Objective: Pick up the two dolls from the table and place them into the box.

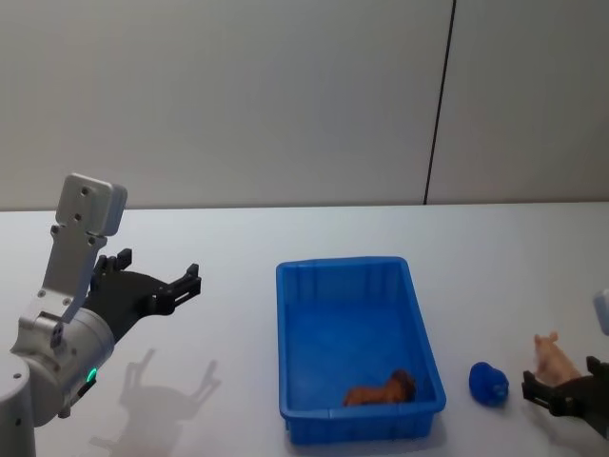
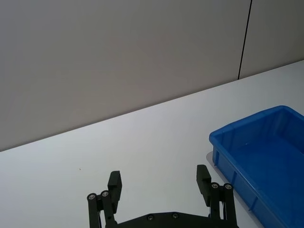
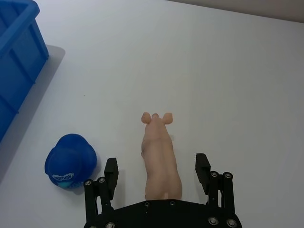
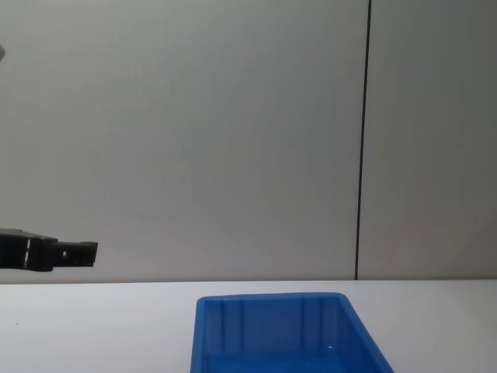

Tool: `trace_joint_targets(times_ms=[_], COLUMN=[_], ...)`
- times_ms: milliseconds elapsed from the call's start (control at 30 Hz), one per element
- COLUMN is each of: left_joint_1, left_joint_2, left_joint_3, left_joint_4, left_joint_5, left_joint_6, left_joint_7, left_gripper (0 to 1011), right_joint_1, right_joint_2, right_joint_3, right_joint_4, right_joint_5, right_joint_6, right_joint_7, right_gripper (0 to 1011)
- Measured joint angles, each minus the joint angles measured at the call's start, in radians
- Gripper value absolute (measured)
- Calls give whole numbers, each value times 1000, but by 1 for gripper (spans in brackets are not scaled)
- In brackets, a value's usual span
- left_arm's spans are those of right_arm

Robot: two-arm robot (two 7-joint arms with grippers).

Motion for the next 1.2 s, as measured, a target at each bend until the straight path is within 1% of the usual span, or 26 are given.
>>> trace_joint_targets(times_ms=[433, 533, 567, 633, 667, 700, 767, 833, 1033, 1133, 1200], left_joint_1=[0, 0, 0, 0, 0, 0, 0, 0, 0, 0, 0], left_joint_2=[0, 0, 0, 0, 0, 0, 0, 0, 0, 0, 0], left_joint_3=[0, 0, 0, 0, 0, 0, 0, 0, 0, 0, 0], left_joint_4=[0, 0, 0, 0, 0, 0, 0, 0, 0, 0, 0], left_joint_5=[0, 0, 0, 0, 0, 0, 0, 0, 0, 0, 0], left_joint_6=[0, 0, 0, 0, 0, 0, 0, 0, 0, 0, 0], left_joint_7=[0, 0, 0, 0, 0, 0, 0, 0, 0, 0, 0], left_gripper=[1001, 1001, 1001, 1001, 1001, 1001, 1001, 1001, 1001, 1001, 1001], right_joint_1=[27, 31, 31, 34, 34, 35, 36, 37, 39, 40, 40], right_joint_2=[-21, -24, -24, -26, -26, -27, -28, -28, -30, -30, -31], right_joint_3=[-11, -13, -13, -14, -14, -14, -15, -15, -16, -16, -16], right_joint_4=[36, 41, 42, 44, 44, 46, 47, 48, 51, 52, 53], right_joint_5=[-20, -23, -23, -24, -24, -25, -26, -27, -28, -29, -29], right_joint_6=[3, 3, 4, 4, 4, 4, 4, 4, 4, 4, 4], right_joint_7=[15, 16, 17, 18, 18, 19, 19, 20, 21, 21, 21], right_gripper=[1000, 960, 943, 868, 868, 819, 782, 708, 544, 500, 495])
